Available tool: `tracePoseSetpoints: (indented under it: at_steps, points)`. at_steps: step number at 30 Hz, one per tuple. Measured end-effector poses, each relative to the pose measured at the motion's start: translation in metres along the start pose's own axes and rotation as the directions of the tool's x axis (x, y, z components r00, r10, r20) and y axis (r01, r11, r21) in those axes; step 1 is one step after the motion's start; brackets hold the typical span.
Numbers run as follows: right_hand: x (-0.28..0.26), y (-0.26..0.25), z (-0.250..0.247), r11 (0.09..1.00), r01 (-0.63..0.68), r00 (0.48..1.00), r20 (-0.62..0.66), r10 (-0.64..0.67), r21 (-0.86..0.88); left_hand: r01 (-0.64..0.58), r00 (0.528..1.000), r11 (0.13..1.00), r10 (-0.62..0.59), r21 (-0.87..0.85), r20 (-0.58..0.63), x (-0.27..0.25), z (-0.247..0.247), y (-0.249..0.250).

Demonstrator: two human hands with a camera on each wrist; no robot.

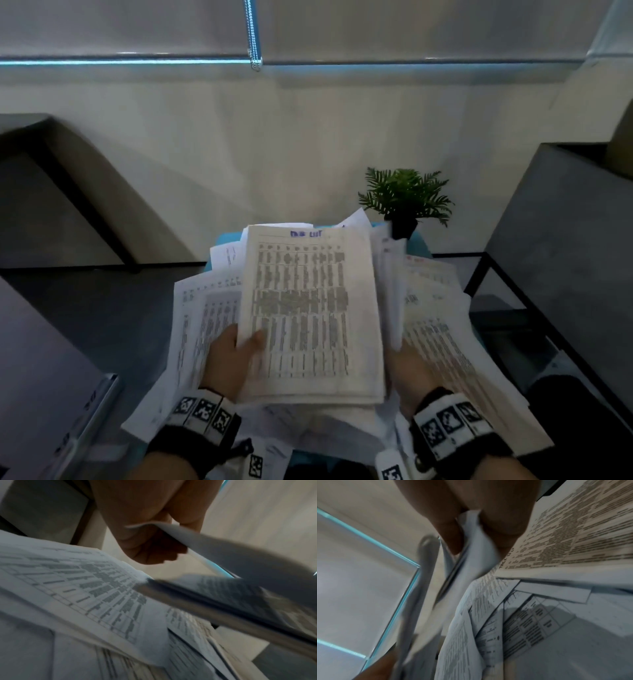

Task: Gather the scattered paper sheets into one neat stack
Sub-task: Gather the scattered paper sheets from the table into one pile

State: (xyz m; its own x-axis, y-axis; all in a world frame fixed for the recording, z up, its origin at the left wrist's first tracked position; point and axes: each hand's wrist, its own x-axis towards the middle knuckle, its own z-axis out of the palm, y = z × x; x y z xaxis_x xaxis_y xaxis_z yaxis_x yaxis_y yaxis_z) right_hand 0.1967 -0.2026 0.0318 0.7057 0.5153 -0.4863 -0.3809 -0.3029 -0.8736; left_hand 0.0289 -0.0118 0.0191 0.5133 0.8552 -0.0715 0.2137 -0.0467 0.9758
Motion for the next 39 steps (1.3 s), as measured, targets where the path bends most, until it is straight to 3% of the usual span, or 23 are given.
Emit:
tracePoseSetpoints:
  at_steps: [4,7,10,12,15,17,19,22,26,31,36,39]
  points:
    - [-0.009,0.000,0.002,0.998,-0.067,0.992,0.103,0.068,-0.010,0.175,0.984,0.962,-0.161,-0.208,0.080,-0.003,0.005,-0.007]
    - [-0.012,-0.003,-0.006,0.997,-0.081,0.989,0.123,0.081,-0.004,0.383,0.923,0.800,-0.316,-0.461,0.219,-0.010,0.002,-0.007]
    - [-0.013,-0.004,-0.014,0.998,-0.060,0.986,0.154,0.061,-0.006,0.538,0.823,0.727,-0.343,-0.427,0.453,-0.024,0.000,0.001]
    - [-0.012,-0.005,-0.016,0.998,-0.045,0.987,0.153,0.050,-0.039,0.550,0.799,0.742,-0.336,-0.382,0.498,-0.026,0.002,0.001]
    - [-0.008,-0.009,-0.019,0.998,-0.051,0.982,0.178,0.057,-0.037,0.458,0.862,0.823,-0.317,-0.337,0.397,-0.022,0.009,0.000]
    - [0.007,-0.004,-0.031,0.981,-0.003,0.994,0.106,0.024,-0.193,0.386,0.907,0.862,-0.290,-0.328,0.304,-0.019,0.012,-0.002]
    - [0.029,0.006,-0.054,0.831,0.026,0.994,-0.071,-0.078,-0.556,0.339,0.933,0.877,-0.267,-0.339,0.242,-0.016,0.012,-0.003]
    - [0.057,0.025,-0.095,0.558,-0.186,0.953,-0.286,-0.096,-0.809,0.310,0.946,0.872,-0.245,-0.379,0.211,-0.013,0.008,-0.001]
    - [0.065,0.030,-0.119,0.498,-0.291,0.949,-0.310,0.047,-0.817,0.315,0.946,0.833,-0.238,-0.455,0.220,-0.009,0.006,-0.001]
    - [0.072,0.030,-0.122,0.460,-0.376,0.918,-0.392,0.065,-0.804,0.236,0.966,0.848,-0.153,-0.475,0.207,-0.007,0.011,-0.001]
    - [0.063,0.020,-0.124,0.379,-0.396,0.890,-0.451,-0.067,-0.836,0.207,0.971,0.839,-0.113,-0.503,0.210,-0.008,0.016,-0.004]
    - [0.061,0.024,-0.129,0.381,-0.321,0.883,-0.419,-0.210,-0.867,0.214,0.971,0.826,-0.122,-0.522,0.205,-0.013,0.015,0.000]
